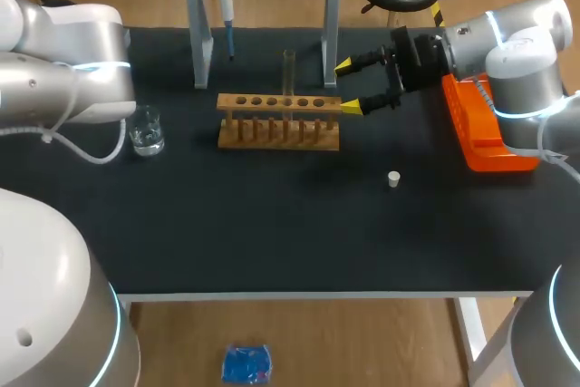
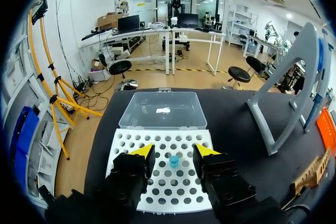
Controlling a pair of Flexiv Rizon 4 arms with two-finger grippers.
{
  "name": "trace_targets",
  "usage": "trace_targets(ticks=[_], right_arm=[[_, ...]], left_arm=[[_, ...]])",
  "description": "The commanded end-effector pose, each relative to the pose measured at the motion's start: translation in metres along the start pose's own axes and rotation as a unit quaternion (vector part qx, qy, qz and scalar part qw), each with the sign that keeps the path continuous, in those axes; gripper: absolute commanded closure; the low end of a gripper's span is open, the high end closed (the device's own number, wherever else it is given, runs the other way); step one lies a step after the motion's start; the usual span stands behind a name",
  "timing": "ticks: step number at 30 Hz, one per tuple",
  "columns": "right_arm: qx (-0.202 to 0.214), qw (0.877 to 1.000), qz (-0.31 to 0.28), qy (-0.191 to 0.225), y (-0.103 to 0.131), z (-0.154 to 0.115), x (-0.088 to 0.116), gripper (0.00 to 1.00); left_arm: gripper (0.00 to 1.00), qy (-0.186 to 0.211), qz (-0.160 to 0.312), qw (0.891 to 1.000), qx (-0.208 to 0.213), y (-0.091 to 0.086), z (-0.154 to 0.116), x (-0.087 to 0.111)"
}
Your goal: Invert the test tube, pick up the pipette, mount the tip to pipette, aspirate from beaker and dispense into the tube, eject the tip, return the pipette, and cap with the stopper.
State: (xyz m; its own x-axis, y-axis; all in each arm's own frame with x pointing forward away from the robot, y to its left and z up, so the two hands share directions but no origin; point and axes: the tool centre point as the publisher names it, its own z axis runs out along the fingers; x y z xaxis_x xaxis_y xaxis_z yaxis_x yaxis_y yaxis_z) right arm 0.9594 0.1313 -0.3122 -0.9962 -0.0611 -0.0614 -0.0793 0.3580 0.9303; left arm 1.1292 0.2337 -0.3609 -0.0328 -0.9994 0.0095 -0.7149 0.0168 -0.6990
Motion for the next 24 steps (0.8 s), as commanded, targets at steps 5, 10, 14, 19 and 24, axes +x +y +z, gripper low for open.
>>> trace_targets(ticks=[5,10,14,19,24], right_arm=[[0.001,1.0,0.0,0.002,0.0002,-0.0011,-0.0006,0.0],[0.001,1.0,0.0,0.002,0.0002,-0.0011,-0.0006,0.0],[0.001,1.0,0.0,0.002,0.0002,-0.0011,-0.0006,0.0],[0.001,1.0,0.0,0.002,0.0002,-0.0011,-0.0006,0.0],[0.001,1.0,0.0,0.002,0.0002,-0.0011,-0.0006,0.0]], left_arm=[[0.56,-0.001,0.001,1.0,-0.006,-0.0011,0.0024,-0.0014],[0.57,-0.005,0.012,1.0,-0.008,-0.0018,0.0025,-0.0008],[0.57,-0.005,0.013,1.0,-0.008,-0.0024,0.0031,-0.0003],[0.58,-0.005,0.012,1.0,-0.009,-0.0026,0.0037,-0.0002],[0.59,-0.005,0.01,1.0,-0.011,-0.0021,0.0044,-0.0004]])
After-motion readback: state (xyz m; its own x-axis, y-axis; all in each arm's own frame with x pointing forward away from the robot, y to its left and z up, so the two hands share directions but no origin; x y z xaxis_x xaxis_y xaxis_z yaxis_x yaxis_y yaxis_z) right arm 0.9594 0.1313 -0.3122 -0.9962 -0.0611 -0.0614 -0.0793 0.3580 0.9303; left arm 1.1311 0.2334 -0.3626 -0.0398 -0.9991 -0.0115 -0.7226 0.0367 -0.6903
